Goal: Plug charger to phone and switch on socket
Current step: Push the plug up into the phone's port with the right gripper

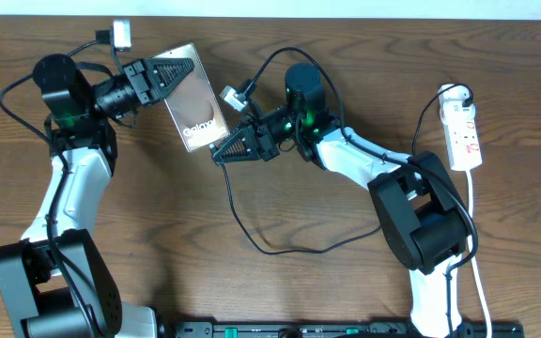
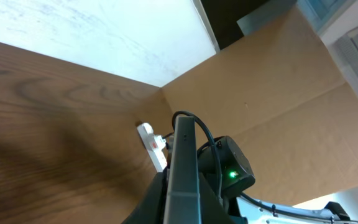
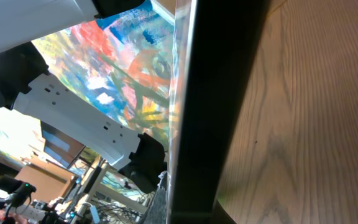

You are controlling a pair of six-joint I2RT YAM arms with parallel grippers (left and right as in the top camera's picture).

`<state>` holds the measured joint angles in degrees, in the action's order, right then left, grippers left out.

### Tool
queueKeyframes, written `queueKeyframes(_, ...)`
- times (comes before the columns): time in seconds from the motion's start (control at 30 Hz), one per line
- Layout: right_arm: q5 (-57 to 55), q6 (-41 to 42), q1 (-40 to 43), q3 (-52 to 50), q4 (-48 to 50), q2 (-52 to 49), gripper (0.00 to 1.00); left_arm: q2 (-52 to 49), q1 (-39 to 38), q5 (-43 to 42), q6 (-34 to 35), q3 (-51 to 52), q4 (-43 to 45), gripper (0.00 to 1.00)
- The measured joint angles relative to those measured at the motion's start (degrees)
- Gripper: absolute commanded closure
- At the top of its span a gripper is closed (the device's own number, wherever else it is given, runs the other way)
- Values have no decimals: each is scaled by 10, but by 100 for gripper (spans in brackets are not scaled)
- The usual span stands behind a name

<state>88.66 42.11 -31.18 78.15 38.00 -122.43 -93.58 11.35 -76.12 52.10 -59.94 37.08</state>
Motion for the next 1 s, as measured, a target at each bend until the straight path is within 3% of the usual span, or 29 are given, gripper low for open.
queueKeyframes(1.0, -31, 16, 6, 0, 5, 0, 99, 0, -4, 42, -4, 0, -4, 93)
